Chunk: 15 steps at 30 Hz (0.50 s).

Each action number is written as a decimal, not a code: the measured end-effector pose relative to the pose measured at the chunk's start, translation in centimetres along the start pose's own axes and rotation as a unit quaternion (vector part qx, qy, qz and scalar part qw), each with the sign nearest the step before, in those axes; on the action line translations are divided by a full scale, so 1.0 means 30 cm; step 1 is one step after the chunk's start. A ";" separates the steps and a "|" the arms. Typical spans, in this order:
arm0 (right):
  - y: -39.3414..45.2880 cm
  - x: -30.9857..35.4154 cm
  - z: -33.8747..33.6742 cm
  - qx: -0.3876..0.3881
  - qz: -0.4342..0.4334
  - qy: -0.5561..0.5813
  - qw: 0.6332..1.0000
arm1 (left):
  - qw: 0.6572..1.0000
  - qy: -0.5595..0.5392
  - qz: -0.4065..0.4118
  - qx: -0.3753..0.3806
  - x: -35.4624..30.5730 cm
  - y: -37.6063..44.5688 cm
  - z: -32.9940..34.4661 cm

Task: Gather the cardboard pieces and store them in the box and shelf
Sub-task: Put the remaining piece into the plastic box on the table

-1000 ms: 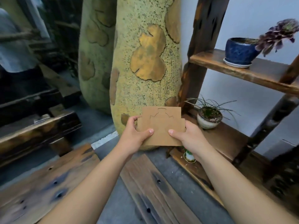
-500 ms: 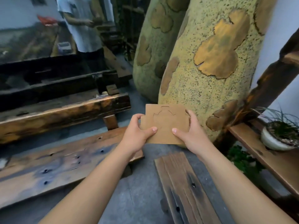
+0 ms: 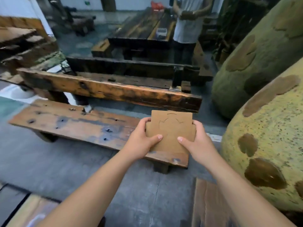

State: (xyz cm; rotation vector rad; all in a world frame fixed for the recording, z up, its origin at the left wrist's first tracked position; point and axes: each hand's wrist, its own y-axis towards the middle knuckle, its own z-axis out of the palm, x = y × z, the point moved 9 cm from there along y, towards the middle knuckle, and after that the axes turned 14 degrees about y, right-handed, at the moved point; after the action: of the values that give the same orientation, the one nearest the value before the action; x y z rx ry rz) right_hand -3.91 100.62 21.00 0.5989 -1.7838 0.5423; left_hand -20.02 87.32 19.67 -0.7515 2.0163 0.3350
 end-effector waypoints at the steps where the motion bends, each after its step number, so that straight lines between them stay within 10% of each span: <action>1: 0.022 0.013 0.049 0.022 -0.005 -0.002 1.000 | 1.000 0.001 -0.015 -0.019 0.031 -0.013 -0.043; 15: -0.146 0.129 0.961 0.391 -0.072 -0.008 0.918 | 0.917 -0.049 -0.255 -0.303 0.503 -0.679 -0.537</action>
State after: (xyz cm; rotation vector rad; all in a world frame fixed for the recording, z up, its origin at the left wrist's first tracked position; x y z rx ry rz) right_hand -23.02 78.59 17.15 1.2702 -1.4772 1.1618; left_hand -23.93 57.68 16.75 -1.5720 1.5385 0.6802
